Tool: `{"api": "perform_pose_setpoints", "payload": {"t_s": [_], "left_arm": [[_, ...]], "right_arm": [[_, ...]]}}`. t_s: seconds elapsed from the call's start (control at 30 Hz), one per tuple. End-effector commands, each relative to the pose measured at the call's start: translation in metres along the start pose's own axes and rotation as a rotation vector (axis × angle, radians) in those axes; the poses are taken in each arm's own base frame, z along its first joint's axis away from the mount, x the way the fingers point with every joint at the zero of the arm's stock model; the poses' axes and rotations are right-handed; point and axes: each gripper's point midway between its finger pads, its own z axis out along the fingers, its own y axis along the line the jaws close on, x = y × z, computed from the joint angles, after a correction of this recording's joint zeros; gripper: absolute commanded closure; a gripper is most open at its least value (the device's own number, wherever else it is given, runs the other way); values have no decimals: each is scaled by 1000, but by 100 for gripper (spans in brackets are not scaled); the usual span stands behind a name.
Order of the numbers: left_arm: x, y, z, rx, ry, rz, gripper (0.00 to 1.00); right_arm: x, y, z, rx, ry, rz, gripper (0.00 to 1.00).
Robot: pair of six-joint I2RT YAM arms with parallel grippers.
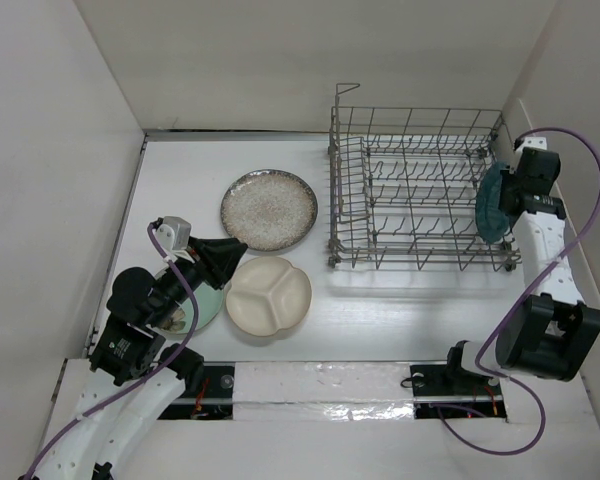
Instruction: Load the plates into the dish rack
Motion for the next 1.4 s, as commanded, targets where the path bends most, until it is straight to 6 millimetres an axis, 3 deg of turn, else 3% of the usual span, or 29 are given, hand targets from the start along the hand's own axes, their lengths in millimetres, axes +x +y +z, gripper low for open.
{"api": "perform_pose_setpoints", "payload": {"t_s": [0.0,0.03,0.2,0.3,0.43,0.47,0.5,0.6,0.63,0.7,0.73,0.77,0.8,0.87,0.93,0.97,1.0,1.03,1.13,1.17,1.2,1.23,1.27,1.3,1.37], "left_arm": [[-23,-8,-4,15,-67,24,77],[-23,-7,-4,14,-67,23,77],[-20,-2,0,-11,-57,7,77],[-17,4,3,-43,-48,-6,76],[-13,10,9,-74,-31,-29,76],[-8,13,12,-86,-13,-37,76],[-8,14,12,-86,-13,-37,76],[-2,19,17,-104,9,-53,76],[2,22,20,-110,24,-61,76],[5,24,23,-119,38,-72,76],[5,26,24,-131,39,-76,78],[9,28,26,-141,51,-81,79],[11,31,27,-154,58,-89,83],[11,37,29,-182,57,-97,91],[8,43,28,-216,40,-107,100],[4,45,27,-228,25,-108,100],[0,46,26,-243,11,-111,100],[-9,48,24,-264,-22,-111,100],[-28,53,18,-314,-94,-118,100],[-41,51,15,-314,-130,-120,100],[-47,50,13,-317,-147,-121,100],[-53,50,13,-323,-162,-119,100],[-64,47,12,-320,-181,-109,100],[-68,49,12,-338,-185,-106,100],[-75,49,14,-348,-186,-96,100]], "right_arm": [[-48,-3,-2,36,-164,52,70],[-49,-1,-3,40,-164,52,70],[-58,-4,0,80,-171,89,47],[-77,-8,-6,98,-207,139,36],[-119,-19,-32,126,-315,242,27],[-146,-22,-52,114,-398,313,25],[-148,-24,-56,114,-407,317,25],[-181,-12,-92,45,-525,417,25],[-190,-7,-103,14,-562,454,25],[-201,6,-133,-72,-631,482,40],[-209,33,-151,-182,-671,483,49],[-209,47,-164,-243,-688,480,72],[-204,80,-185,-362,-701,464,84],[-192,118,-205,-484,-693,418,97],[-164,158,-218,-591,-635,361,100],[-149,191,-239,-700,-612,318,100],[-134,209,-249,-757,-584,295,100],[-105,242,-272,-877,-535,247,100],[-53,288,-307,-1063,-436,213,100],[-21,307,-307,-1098,-366,183,100],[8,326,-329,-1182,-321,145,100],[26,337,-338,-1226,-270,162,100],[57,346,-332,-1216,-203,142,100],[84,356,-344,-1248,-156,114,100],[112,363,-345,-1238,-77,168,100]]}}
